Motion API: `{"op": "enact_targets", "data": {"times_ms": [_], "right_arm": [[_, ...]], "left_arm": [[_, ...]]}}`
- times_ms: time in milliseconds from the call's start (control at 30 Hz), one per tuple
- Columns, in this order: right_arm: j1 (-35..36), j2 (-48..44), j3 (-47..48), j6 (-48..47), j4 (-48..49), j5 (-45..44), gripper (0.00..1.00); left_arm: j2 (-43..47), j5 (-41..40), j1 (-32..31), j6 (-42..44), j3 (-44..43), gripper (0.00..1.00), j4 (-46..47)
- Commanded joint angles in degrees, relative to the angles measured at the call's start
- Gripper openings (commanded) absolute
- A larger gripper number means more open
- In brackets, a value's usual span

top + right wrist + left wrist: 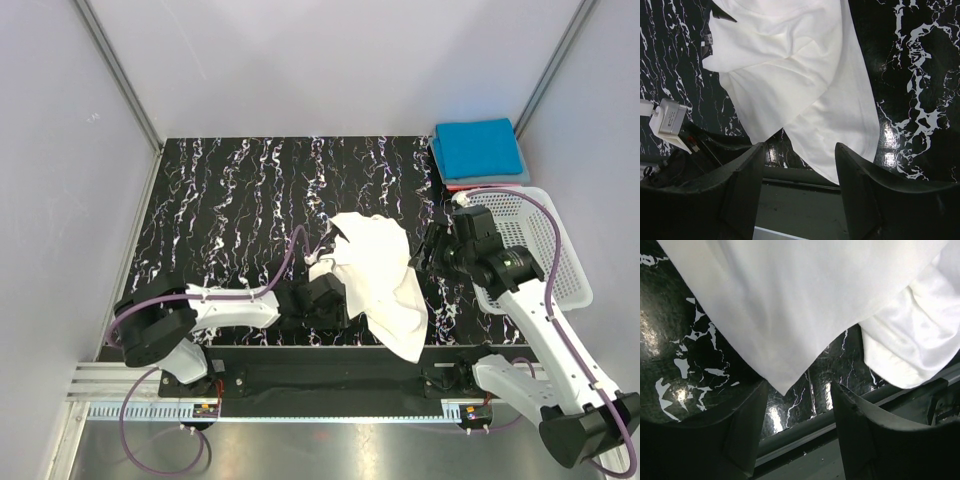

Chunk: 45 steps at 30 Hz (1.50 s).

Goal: Fold and stack the t-shirts
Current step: Flatten the tshirt out

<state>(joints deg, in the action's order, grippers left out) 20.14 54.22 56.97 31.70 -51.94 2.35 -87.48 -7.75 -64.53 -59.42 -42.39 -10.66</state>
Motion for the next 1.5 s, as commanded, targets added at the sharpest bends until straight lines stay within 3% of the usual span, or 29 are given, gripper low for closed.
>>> {"op": "enact_targets", "data": {"times_ms": [0, 100, 233, 267, 433, 667, 767, 833, 967, 1167, 1400, 1433, 1467], "right_arm": [[0.07, -1.74, -0.46, -0.68, -0.26, -2.09, 0.65], [0.07, -1.75, -0.46, -0.24, -0.97, -2.09, 0.65], [0.16, -0.96, -1.07, 1.43, -2.46, -2.09, 0.65], [0.07, -0.78, -1.33, 1.78, -2.55, -1.91, 0.65], [0.07, 0.27, -3.7, 3.1, -1.23, 0.63, 0.64], [0.16, 0.36, -6.08, 4.07, 0.44, 2.13, 0.64], [0.16, 1.85, -6.96, 3.98, 1.67, 2.39, 0.64], [0.16, 3.17, -7.31, 3.8, 2.46, 2.57, 0.64], [0.16, 3.88, -6.96, 3.98, 3.69, 2.84, 0.64], [0.07, 4.49, -7.05, 2.75, 2.73, 1.09, 0.64], [0.16, 3.97, -8.81, 3.8, 3.07, 0.99, 0.64], [0.16, 4.05, -8.81, 3.98, 3.25, 1.16, 0.64], [0.16, 4.14, -8.89, 4.07, 3.25, 1.43, 0.64]], "left_arm": [[-2.69, -2.89, -0.24, -0.88, -1.46, 0.56, -0.59], [-2.34, -3.06, -0.33, -0.96, -0.77, 0.38, -0.42], [0.37, -6.3, 0.02, 0.88, -1.46, 0.03, -3.66], [2.21, -8.66, 0.8, 1.49, -1.99, 0.0, -6.37], [12.75, -10.62, 5.64, 5.8, -1.2, 0.0, -9.2], [30.41, -19.23, 7.84, 7.3, -1.73, 0.0, -24.66], [33.25, -12.25, 7.58, 8.7, -0.06, 0.0, -21.45], [33.34, -8.0, 6.18, 6.78, 2.57, 0.0, -17.23], [26.08, -3.33, -3.37, 3.78, 3.38, 0.0, -4.31], [12.45, -6.31, -13.06, 6.42, -7.87, 0.0, -7.61], [10.67, -1.84, -13.6, 5.8, -5.95, 0.0, 0.45], [10.49, -0.96, -13.34, 6.33, -6.04, 0.04, 1.68], [10.49, -0.17, -12.99, 6.94, -6.38, 0.15, 1.17]]}}
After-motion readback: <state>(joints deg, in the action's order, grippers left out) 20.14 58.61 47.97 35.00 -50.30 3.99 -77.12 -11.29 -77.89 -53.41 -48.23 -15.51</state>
